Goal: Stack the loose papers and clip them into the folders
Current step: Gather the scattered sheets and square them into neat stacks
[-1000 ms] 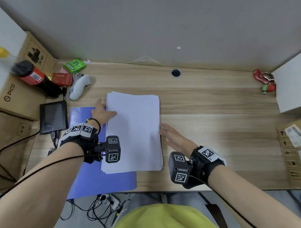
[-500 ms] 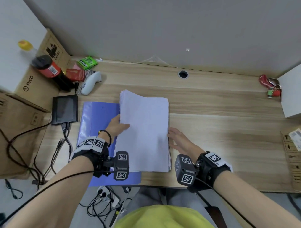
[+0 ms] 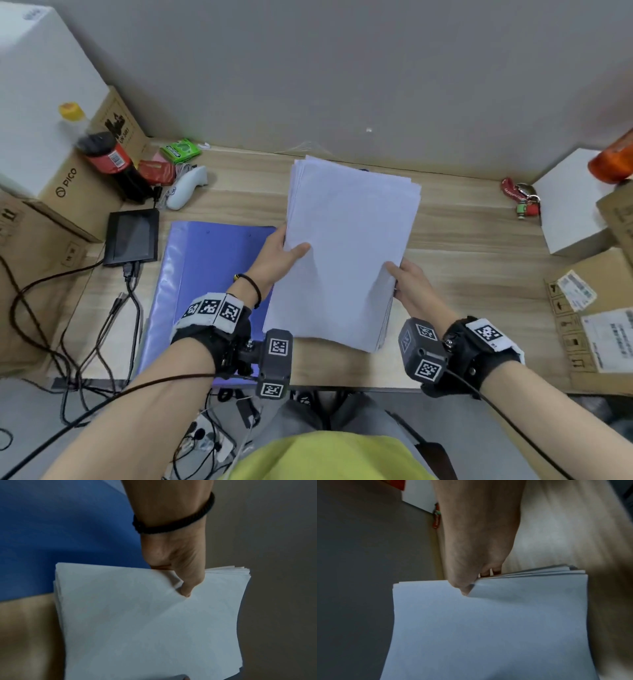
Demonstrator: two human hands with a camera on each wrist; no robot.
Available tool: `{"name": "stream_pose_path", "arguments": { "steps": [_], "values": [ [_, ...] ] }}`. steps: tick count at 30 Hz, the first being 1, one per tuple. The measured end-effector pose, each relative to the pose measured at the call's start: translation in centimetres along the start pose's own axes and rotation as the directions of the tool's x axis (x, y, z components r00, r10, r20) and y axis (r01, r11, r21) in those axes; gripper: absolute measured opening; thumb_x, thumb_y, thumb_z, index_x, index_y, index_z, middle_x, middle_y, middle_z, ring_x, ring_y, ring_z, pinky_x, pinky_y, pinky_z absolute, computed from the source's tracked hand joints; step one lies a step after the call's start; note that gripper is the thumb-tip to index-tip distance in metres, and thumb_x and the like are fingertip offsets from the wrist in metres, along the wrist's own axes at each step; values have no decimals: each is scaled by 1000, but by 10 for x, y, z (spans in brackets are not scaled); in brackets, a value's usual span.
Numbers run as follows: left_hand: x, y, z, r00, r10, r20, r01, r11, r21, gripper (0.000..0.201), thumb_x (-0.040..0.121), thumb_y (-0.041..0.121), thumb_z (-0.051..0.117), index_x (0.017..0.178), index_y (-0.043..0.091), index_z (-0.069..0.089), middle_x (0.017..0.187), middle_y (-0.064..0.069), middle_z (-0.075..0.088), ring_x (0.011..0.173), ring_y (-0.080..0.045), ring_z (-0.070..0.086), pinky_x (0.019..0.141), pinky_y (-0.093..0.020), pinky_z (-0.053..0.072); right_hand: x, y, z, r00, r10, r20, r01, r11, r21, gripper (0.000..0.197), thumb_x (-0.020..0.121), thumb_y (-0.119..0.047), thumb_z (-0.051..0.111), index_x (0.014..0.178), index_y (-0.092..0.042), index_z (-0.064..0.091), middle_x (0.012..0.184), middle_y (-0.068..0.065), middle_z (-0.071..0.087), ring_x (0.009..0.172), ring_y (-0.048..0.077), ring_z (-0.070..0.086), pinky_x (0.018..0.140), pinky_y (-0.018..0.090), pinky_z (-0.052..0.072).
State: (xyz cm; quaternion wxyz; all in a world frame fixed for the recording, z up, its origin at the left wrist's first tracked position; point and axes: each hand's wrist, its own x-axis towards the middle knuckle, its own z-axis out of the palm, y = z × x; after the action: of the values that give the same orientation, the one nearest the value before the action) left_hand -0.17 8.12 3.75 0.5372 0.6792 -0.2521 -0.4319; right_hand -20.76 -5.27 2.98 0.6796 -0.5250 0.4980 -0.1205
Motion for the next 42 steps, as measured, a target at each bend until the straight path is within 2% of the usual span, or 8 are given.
{"name": "stream_pose_path", "arguments": {
  "steps": [4, 8, 13, 19, 25, 31, 38, 42],
  "values": [
    [9, 39, 25, 991, 125, -54, -131, 982, -133, 36, 88, 19, 68, 122, 20, 56, 121, 2, 66, 109, -15, 64, 92, -33, 53, -6, -41, -19, 967, -212, -139, 218, 975, 31, 19, 98, -13, 43, 104, -19, 60, 108, -2, 68, 96, 14, 63, 81, 27, 50],
    [11, 57, 47, 979, 187, -76, -197, 966, -168, 36, 75, 11, 80, 109, 13, 68, 105, -2, 74, 98, -17, 70, 86, -31, 55, -18, -59, -39, 918, -336, -211, 364, 925, 107, 22, 94, -8, 47, 98, -25, 61, 95, -11, 67, 85, 2, 62, 76, 20, 46],
    [11, 54, 64, 982, 179, -55, -185, 969, -161, 38, 72, 8, 81, 107, 15, 67, 99, 4, 74, 89, -7, 71, 71, -20, 54, -16, -40, -61, 936, -288, -202, 306, 950, 65, 21, 91, -15, 49, 107, -27, 56, 103, -16, 61, 97, 1, 54, 81, 22, 37],
    [20, 59, 67, 989, 147, -10, -147, 987, -57, 43, 74, 8, 80, 113, 14, 66, 108, -1, 73, 97, -14, 70, 81, -26, 56, -7, -37, -79, 944, -276, -180, 293, 953, 72, 20, 90, -9, 50, 92, -26, 59, 98, -10, 62, 97, 6, 54, 81, 23, 35],
    [23, 47, 71, 987, 136, -85, -133, 990, 41, 39, 74, -15, 55, 99, 14, 64, 90, 2, 68, 81, -10, 64, 67, -19, 52, 7, -26, -70, 943, -235, -237, 257, 964, 65, 28, 86, 2, 48, 107, -15, 54, 94, -7, 59, 87, 7, 51, 70, 20, 36],
    [33, 54, 85, 974, 95, -203, -98, 995, -2, 31, 72, -16, 50, 89, 8, 62, 80, -1, 62, 71, -14, 56, 60, -23, 45, 18, -33, -69, 941, -231, -247, 267, 956, 123, 29, 87, 3, 40, 85, -20, 58, 85, -9, 60, 82, 7, 52, 74, 20, 39],
    [37, 57, 91, 979, 40, -202, -52, 997, -53, 35, 63, -2, 54, 96, 7, 64, 86, -1, 67, 75, -15, 61, 66, -26, 49, 31, -41, -88, 945, -307, -114, 324, 927, 191, 38, 89, 0, 37, 91, -21, 68, 89, -12, 72, 86, 10, 60, 82, 27, 43],
    [32, 40, 87, 984, -1, -176, -3, 1000, -22, 31, 56, 6, 51, 83, 16, 65, 84, 1, 67, 78, -16, 60, 72, -30, 47, 29, -32, -92, 955, -296, -31, 296, 933, 205, 35, 86, 2, 43, 87, -22, 70, 85, -12, 72, 81, 7, 62, 77, 26, 42]
  ]
}}
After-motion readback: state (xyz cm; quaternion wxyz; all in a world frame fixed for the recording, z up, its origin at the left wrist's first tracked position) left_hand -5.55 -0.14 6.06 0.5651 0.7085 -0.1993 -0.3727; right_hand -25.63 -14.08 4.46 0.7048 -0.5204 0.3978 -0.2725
